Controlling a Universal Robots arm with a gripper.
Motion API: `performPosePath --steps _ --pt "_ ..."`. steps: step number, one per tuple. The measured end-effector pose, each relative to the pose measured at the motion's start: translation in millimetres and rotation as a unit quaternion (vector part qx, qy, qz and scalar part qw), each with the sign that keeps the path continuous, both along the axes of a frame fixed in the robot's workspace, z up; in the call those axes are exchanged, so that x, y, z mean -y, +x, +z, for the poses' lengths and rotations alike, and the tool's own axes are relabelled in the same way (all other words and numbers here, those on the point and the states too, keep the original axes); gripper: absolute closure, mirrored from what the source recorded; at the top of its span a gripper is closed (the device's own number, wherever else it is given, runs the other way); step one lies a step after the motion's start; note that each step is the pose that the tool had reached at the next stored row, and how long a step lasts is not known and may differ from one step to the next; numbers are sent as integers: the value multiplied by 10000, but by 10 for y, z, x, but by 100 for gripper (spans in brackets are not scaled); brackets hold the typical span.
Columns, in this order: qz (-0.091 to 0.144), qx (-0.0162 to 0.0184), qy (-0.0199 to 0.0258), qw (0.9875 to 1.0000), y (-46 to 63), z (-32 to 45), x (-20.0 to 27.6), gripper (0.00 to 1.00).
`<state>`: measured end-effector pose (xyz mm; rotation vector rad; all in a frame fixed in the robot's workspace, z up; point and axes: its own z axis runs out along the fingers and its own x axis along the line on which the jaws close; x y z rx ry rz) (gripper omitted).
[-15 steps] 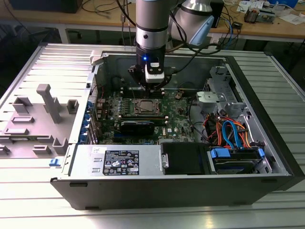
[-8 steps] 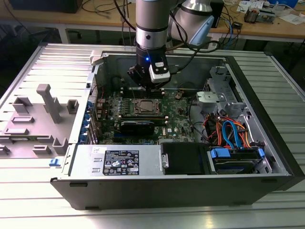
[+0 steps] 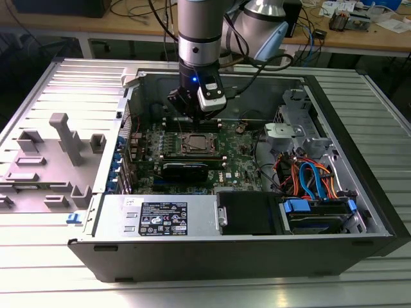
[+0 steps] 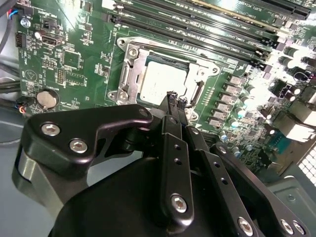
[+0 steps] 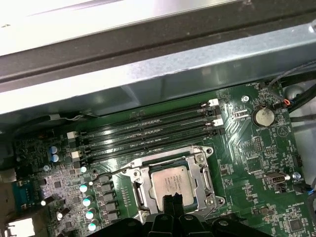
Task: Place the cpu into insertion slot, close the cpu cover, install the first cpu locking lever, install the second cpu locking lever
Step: 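Install the first cpu locking lever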
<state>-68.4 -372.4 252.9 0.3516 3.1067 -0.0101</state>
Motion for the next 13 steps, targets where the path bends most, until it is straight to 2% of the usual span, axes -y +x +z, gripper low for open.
performPosePath --steps 13 --pt "15 0 0 10000 -19 0 0 89"
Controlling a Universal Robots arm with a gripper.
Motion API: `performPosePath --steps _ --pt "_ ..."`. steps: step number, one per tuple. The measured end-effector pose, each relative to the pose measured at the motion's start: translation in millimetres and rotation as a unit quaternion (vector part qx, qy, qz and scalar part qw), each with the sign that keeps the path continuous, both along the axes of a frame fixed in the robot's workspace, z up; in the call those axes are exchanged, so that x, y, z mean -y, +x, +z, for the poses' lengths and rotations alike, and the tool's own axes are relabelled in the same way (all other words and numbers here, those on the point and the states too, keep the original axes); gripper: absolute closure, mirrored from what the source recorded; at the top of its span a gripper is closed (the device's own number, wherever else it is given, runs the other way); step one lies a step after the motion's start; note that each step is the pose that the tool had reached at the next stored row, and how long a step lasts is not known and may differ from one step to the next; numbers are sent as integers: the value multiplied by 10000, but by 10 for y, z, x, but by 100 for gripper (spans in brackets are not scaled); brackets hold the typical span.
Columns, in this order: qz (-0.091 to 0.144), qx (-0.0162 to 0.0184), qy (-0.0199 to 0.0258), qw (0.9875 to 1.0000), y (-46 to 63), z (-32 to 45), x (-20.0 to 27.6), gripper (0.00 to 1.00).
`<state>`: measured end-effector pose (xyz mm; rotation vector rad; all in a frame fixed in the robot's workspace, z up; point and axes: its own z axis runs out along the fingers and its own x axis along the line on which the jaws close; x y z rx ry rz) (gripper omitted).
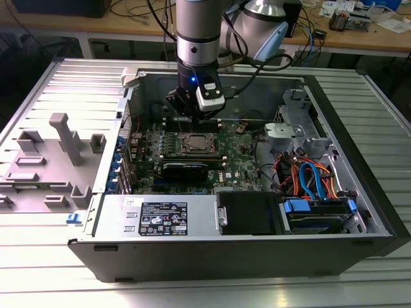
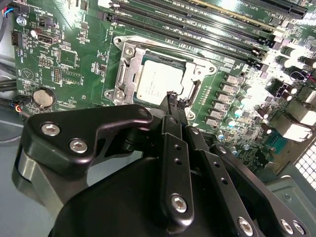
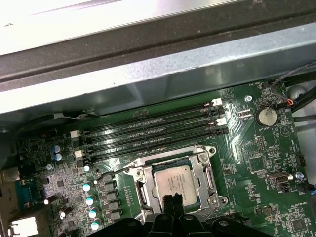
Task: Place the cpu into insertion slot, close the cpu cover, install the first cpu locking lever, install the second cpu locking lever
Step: 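Install the first cpu locking lever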
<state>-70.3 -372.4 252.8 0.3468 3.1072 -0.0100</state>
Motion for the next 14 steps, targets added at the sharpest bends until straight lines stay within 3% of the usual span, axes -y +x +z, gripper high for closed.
performPosePath --steps 7,10,12,14 --pt "27 0 0 10000 -9 0 0 89" --pt "301 0 0 9995 -14 0 0 89" --pt "534 0 0 9986 -21 0 0 89" --pt "603 0 1 9982 -45 0 1 89"
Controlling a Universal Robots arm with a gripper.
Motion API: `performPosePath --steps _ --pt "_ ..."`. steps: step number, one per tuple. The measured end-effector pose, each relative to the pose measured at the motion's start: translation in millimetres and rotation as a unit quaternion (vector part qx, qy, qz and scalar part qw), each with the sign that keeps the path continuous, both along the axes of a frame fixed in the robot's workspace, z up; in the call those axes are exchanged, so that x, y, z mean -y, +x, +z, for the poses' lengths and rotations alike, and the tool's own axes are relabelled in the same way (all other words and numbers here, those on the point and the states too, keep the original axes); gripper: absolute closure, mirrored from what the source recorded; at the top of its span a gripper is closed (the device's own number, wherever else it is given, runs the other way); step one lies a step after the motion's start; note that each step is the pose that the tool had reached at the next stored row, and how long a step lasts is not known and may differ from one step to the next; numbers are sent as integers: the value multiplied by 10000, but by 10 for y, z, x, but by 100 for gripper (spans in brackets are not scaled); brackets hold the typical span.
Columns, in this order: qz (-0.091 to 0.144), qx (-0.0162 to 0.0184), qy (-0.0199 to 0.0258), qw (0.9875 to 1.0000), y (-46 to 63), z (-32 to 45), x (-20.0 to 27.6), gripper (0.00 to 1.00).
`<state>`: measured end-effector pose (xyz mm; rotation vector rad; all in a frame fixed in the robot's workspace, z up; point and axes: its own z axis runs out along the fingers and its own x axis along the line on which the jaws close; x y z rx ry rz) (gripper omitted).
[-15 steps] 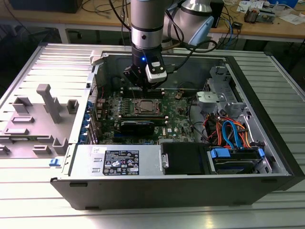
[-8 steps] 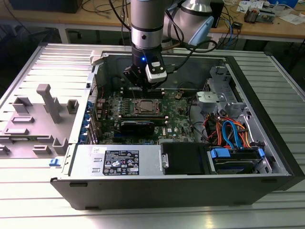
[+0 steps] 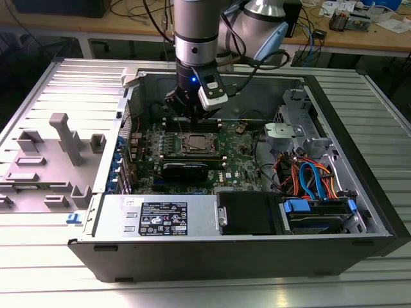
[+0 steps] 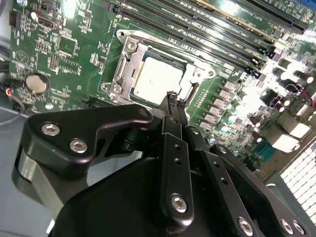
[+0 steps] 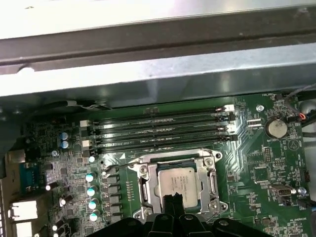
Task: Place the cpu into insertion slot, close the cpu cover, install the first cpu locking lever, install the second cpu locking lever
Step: 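Install the first cpu locking lever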
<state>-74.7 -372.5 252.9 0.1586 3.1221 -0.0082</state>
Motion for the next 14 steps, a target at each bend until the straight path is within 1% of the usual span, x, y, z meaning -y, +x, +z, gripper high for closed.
performPosePath --steps 3,5,8,9,14 --pt "7 0 8 10000 -119 0 1 89" --pt "17 0 11 10000 -246 0 5 89" --pt "36 0 11 10000 -364 0 11 89" --pt "42 0 13 10000 -385 -1 15 89" --pt "46 0 18 10000 -389 0 18 89"
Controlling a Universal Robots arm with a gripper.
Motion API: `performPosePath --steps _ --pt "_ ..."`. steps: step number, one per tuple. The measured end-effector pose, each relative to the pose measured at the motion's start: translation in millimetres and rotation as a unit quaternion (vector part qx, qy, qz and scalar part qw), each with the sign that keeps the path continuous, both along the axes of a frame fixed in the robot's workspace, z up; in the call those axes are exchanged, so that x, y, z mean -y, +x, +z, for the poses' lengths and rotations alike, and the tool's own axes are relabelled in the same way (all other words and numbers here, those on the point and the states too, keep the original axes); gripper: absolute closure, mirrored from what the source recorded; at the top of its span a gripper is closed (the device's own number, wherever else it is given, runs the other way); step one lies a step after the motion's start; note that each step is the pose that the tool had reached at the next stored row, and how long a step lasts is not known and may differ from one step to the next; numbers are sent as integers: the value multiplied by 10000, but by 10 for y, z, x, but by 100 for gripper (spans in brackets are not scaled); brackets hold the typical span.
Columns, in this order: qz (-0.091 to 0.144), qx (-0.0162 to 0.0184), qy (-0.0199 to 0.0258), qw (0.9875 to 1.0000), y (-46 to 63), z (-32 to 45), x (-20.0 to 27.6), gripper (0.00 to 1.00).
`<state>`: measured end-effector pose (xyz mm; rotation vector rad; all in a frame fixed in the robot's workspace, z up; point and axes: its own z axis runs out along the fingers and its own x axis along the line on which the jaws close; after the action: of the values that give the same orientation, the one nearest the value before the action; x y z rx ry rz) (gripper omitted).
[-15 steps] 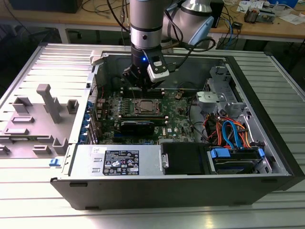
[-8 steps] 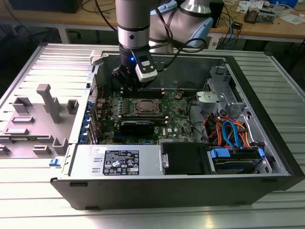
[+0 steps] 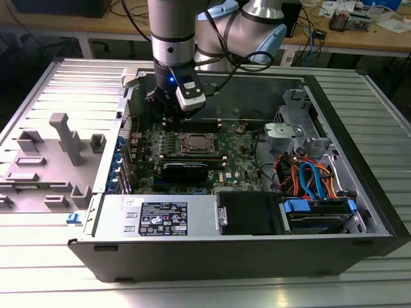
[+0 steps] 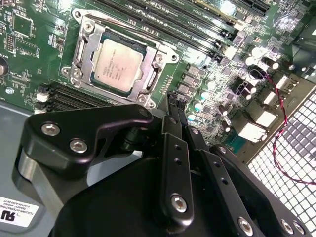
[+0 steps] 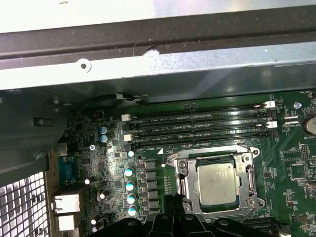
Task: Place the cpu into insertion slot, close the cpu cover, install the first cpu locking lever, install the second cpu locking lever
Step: 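Install the first cpu locking lever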
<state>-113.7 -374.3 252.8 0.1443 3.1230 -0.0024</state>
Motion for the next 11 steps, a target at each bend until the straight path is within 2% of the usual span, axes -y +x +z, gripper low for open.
performPosePath --steps 11 --pt "22 0 3 10000 -10 -1 1 89"
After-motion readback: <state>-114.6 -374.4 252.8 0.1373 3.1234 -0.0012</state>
